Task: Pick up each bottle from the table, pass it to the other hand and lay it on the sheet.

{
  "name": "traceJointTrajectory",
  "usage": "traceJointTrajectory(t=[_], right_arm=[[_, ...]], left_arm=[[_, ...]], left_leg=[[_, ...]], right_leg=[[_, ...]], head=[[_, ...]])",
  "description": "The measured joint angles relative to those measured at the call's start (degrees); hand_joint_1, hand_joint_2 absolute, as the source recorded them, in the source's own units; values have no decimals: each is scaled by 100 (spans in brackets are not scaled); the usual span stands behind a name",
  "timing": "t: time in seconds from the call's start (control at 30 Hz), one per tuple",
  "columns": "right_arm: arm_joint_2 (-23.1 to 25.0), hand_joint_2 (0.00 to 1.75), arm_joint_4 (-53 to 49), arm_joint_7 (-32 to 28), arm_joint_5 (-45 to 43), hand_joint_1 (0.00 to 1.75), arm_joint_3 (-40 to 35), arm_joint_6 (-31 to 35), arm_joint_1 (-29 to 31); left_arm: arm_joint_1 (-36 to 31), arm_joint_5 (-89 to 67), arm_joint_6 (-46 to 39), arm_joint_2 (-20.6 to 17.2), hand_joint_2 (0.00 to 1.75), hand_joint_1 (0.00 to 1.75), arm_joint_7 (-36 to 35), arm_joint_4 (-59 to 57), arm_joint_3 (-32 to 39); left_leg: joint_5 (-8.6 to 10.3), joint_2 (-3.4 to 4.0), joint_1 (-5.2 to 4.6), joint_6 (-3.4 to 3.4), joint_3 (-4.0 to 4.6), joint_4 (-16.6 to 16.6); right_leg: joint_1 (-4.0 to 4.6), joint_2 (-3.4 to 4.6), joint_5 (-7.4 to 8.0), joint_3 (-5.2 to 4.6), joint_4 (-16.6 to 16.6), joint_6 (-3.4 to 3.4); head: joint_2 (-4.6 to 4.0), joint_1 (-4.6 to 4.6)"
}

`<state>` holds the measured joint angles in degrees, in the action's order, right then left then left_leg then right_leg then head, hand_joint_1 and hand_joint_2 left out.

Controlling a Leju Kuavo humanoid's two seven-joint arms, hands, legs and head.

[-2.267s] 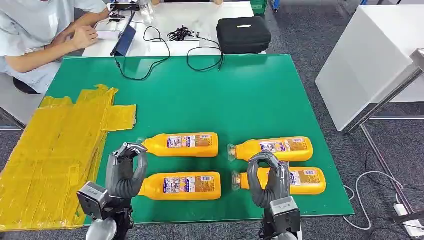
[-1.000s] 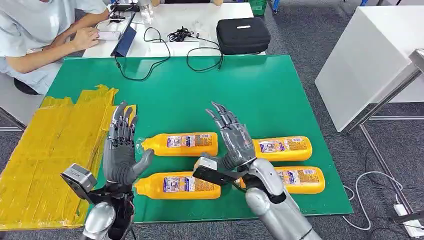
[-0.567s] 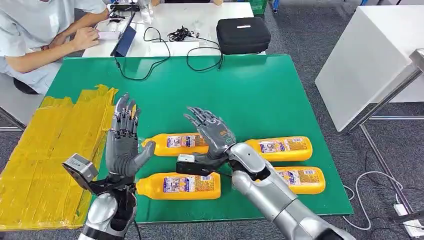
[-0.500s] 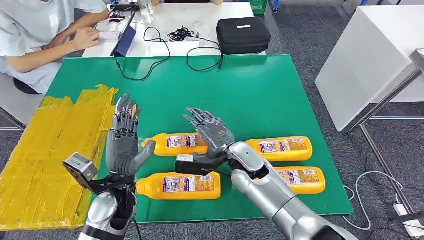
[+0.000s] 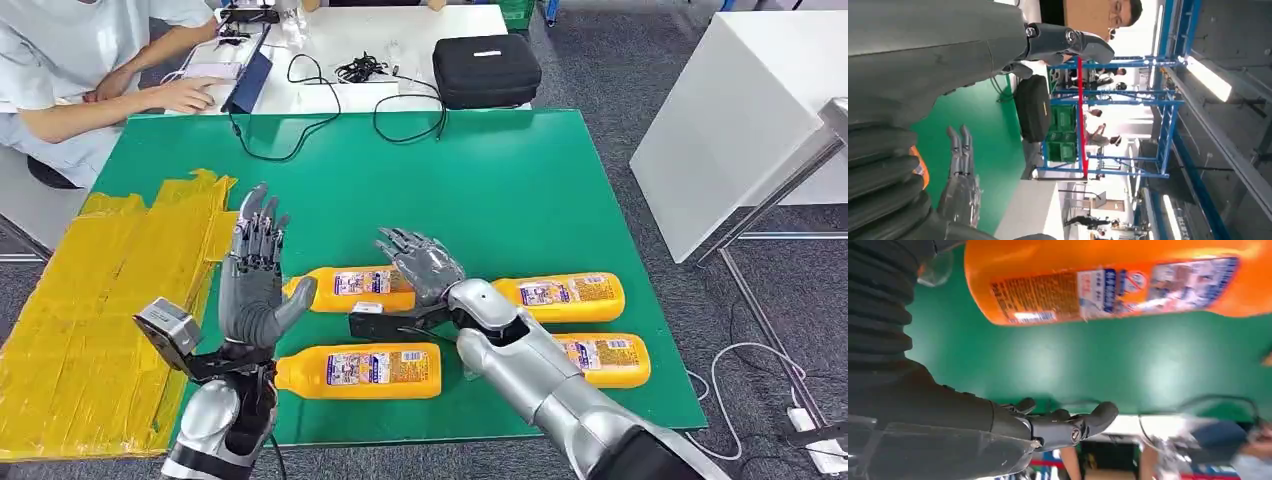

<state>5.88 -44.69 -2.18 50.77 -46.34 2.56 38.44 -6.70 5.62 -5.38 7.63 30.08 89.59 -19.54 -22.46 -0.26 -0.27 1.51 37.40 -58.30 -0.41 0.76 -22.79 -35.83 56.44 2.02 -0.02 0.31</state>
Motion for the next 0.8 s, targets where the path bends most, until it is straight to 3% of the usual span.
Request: traceJointTrajectory(t=[0.67, 0.73, 0.8], right_arm=[[380, 175, 1873, 380, -181, 0, 70, -238, 491], [409, 175, 1971, 349, -142, 12, 70, -260, 500], [428, 175, 2037, 293, -107, 35, 70, -256, 514]], left_arm=[[-214, 122, 87, 101, 175, 0, -42, -201, -230], [-239, 168, 105, 105, 175, 0, -44, -227, -254], [-256, 184, 107, 105, 175, 0, -44, -254, -288]], left_leg=[[0, 0, 0, 0, 1, -1], [0, 0, 0, 0, 1, -1], [0, 1, -1, 0, 0, -1]], right_leg=[[0, 0, 0, -1, 0, 1], [0, 0, 0, -1, 0, 1], [0, 0, 0, -1, 0, 1]], head=[[0, 0], [0, 0], [0, 0]])
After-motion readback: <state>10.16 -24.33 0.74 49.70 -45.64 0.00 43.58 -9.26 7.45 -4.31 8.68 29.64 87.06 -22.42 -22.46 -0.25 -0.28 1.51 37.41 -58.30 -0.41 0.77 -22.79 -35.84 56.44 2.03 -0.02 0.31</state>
